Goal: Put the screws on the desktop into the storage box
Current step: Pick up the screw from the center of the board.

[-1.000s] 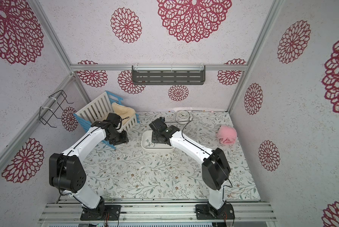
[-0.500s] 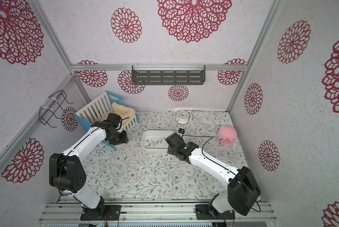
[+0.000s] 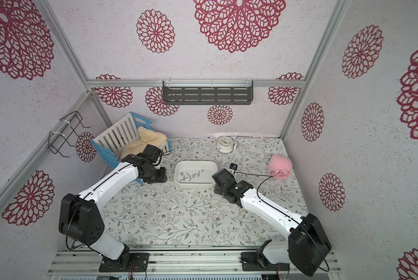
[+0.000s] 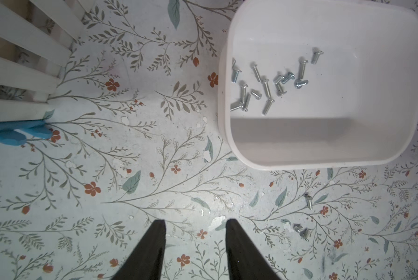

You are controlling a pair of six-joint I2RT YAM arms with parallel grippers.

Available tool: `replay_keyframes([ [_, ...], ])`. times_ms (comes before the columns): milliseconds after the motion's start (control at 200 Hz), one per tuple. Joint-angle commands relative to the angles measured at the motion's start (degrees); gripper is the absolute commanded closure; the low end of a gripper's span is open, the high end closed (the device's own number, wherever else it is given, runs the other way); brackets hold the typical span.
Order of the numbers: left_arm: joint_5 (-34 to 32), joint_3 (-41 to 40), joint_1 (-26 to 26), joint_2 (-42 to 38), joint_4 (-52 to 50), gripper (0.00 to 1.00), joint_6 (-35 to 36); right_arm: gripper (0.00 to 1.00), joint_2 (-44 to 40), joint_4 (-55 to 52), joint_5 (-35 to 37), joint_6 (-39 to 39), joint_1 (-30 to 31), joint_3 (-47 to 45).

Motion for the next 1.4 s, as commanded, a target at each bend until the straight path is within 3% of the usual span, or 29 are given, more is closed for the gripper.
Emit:
replay_keyframes([
  [0,-0.2,-1.7,-3.0,-1.4,0.5,0.54,-2.2,0.63,-2.9,1.1,2.4,1.4,-1.0,-0.1],
  [460,-3.4,-1.5,-19.6,0.0,5.4,0.54,-15.9,0.62,-8.7,-0.9,5.7,8.1,-4.4,-3.9],
  [841,-6.2,2.2,-24.0,8.9,7.9,0.5,-26.8,0.6,-12.7,-1.4,5.8,9.2,-5.5,-6.4],
  [1396,-5.3,8.6,-30.6,22.4,9.3,0.47,-31.2,0.58,-17.9,-2.4,6.8,11.2,-7.4,-9.9],
])
